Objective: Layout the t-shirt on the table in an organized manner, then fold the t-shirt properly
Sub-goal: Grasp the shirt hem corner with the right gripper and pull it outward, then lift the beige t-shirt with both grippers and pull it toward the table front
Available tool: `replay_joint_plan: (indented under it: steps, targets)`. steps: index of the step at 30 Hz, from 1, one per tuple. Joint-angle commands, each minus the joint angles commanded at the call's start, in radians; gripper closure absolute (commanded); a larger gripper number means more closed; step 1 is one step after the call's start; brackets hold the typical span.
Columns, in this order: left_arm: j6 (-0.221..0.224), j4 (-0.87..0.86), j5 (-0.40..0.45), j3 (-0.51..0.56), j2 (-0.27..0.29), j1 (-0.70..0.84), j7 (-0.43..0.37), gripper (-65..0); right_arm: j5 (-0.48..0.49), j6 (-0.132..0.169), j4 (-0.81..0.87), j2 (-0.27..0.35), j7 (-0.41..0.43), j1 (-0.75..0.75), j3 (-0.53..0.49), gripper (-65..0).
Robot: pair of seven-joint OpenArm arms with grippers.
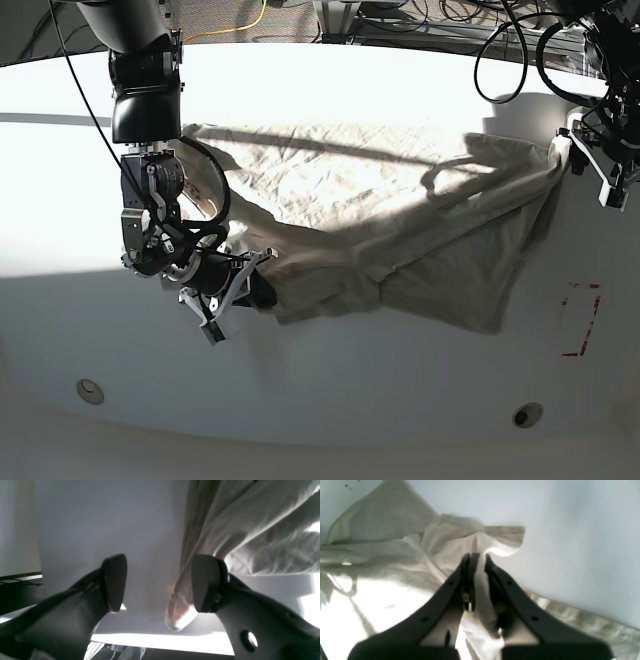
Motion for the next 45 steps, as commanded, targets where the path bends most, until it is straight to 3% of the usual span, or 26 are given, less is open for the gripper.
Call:
replay_joint_plan:
  steps: [10,16,19,25,32,45]
  targets:
    - [0.000,0.000,-0.055,-0.003,-0.026,0.118,0.032,-38.3,0.000,-0.002,0.091,0.000,-0.018,-0.089,0.000,0.0]
    - [0.000,0.002,-0.183,-0.031,-0.086,0.195,0.032,-38.3,0.000,-0.002,0.140,0.000,-0.018,-0.133,-0.002,0.0]
    - [0.000,0.000,-0.206,-0.032,-0.101,0.216,0.032,-38.3,0.000,-0.002,0.144,0.000,-0.018,-0.138,-0.002,0.0]
    - [0.000,-0.023,-0.176,-0.021,-0.110,0.215,0.032,-38.3,0.002,-0.002,0.146,0.000,-0.018,-0.160,0.000,0.0]
    - [0.000,-0.092,-0.163,0.064,-0.112,0.164,0.000,-38.3,0.002,0.000,0.199,-0.002,-0.018,-0.186,0.000,0.0]
    - [0.000,-0.195,-0.034,0.153,-0.112,0.063,-0.021,-38.3,0.002,0.003,0.270,-0.002,-0.018,-0.233,0.000,0.0]
